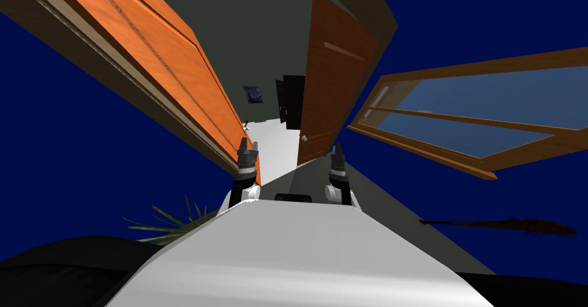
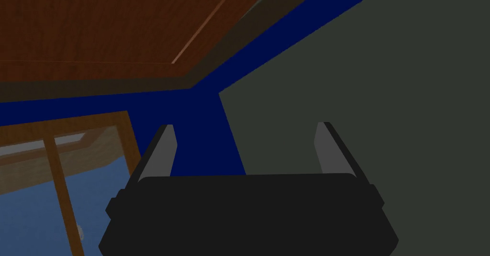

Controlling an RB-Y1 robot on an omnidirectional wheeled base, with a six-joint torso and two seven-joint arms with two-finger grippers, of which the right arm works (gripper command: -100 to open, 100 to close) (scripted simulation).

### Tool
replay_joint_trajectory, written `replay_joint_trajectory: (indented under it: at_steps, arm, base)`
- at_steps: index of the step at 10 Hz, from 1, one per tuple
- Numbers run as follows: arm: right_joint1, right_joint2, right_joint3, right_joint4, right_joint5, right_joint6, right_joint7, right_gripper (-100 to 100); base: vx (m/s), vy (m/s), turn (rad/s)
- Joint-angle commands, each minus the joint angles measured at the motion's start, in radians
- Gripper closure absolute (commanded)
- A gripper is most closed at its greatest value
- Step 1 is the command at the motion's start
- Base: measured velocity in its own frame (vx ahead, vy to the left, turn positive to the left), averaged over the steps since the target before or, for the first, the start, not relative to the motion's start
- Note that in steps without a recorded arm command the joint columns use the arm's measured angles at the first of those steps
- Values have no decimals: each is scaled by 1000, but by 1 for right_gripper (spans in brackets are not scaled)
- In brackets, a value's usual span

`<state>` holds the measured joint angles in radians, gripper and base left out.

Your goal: Push the door open

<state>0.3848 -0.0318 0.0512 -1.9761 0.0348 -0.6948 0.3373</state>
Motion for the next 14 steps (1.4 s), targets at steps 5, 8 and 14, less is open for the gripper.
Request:
replay_joint_trajectory:
  at_steps: [5, 8, 14]
  arm:
    - [-53, -12, 1, 132, 51, -15, 94, -100]
    - [-71, -16, 0, 191, 67, -22, 124, -100]
    - [-147, -29, -2, 365, 137, -49, 252, -100]
  base:
    - [48, -33, 18]
    - [49, -37, 18]
    - [52, -42, 25]
